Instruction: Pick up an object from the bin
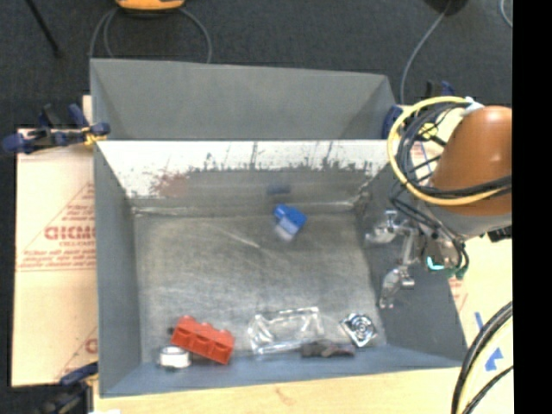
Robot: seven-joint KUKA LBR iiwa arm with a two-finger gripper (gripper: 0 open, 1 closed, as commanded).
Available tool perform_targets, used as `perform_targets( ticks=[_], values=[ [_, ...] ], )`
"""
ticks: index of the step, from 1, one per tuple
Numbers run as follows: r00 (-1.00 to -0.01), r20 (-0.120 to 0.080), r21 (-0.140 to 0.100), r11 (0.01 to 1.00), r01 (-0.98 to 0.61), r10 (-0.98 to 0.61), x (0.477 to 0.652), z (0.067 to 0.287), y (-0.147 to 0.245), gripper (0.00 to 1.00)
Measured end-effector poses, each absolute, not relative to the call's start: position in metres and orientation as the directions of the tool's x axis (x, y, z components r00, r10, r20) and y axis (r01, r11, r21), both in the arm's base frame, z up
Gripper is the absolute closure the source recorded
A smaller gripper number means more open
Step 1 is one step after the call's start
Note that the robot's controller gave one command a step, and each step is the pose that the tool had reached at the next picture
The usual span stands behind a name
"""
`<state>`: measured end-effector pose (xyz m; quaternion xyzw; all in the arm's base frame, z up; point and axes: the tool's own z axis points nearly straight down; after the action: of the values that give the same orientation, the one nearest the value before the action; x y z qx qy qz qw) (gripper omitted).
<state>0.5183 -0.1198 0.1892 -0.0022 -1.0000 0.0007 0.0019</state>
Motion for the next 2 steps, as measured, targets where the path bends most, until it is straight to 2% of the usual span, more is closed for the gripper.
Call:
perform_targets(
  ticks=[1,2],
  values=[
    [-1.0,0.009,0.0,1.0,0.028,0.028,0.47,0.122,-0.097,0.0],
    [-1.0,-0.004,-0.001,1.0,0.026,0.026,0.533,0.071,-0.087,0.0]
  ],
)
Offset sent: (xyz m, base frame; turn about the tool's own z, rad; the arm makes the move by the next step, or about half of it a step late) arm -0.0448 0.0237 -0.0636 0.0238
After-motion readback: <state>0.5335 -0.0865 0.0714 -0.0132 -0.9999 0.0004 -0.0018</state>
